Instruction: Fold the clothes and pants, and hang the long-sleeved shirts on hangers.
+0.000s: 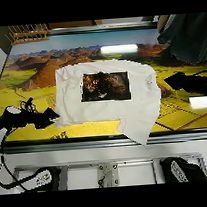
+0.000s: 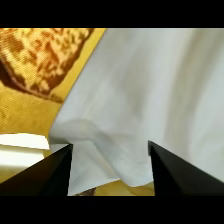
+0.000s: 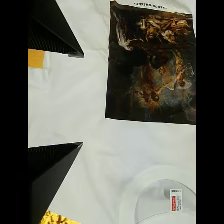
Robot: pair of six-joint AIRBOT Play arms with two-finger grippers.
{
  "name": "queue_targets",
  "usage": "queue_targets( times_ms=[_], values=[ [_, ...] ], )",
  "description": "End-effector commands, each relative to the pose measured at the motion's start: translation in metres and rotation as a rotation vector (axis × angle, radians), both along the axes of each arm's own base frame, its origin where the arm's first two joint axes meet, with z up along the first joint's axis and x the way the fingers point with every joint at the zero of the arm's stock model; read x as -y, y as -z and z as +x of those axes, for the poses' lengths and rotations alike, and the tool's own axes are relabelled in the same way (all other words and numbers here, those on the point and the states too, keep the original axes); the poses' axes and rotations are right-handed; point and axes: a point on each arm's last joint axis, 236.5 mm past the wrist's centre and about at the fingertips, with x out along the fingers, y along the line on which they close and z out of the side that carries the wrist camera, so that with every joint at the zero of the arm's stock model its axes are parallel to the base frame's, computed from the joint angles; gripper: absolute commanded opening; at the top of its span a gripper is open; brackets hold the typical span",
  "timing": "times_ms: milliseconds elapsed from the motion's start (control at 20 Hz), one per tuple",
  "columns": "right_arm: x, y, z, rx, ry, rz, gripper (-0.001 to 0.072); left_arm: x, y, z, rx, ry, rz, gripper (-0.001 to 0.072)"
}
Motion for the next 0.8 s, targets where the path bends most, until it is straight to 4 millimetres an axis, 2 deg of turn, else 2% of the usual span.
queue_targets(
  times_ms=[0, 300, 450, 500, 550, 600, 750],
  values=[
    [0.000, 0.000, 0.000, 0.000, 0.000, 0.001, 0.0582, -0.003, 0.001, 0.004, 0.013, -0.015, 0.015, 0.0490],
    [0.000, 0.000, 0.000, 0.001, 0.000, 0.001, 0.0582, -0.002, 0.009, -0.005, -0.033, 0.024, 0.076, 0.0490],
    [0.000, 0.000, 0.000, 0.001, 0.000, 0.001, 0.0582, 0.002, 0.012, 0.002, -0.029, 0.003, 0.116, 0.0488],
    [0.000, 0.000, 0.000, 0.001, 0.000, 0.001, 0.0582, 0.004, 0.011, 0.005, -0.029, -0.025, 0.114, 0.0429],
    [0.000, 0.000, 0.000, 0.001, 0.001, 0.001, 0.0582, 0.005, 0.010, 0.008, -0.024, -0.024, 0.116, 0.0149],
    [0.001, 0.000, 0.000, 0.001, 0.003, 0.001, 0.0581, 0.004, 0.007, 0.011, -0.015, -0.023, 0.117, 0.0005],
    [0.007, 0.004, -0.001, -0.008, 0.010, -0.031, 0.0582, 0.000, -0.016, 0.018, 0.002, 0.035, 0.137, 0.0005]
  ],
)
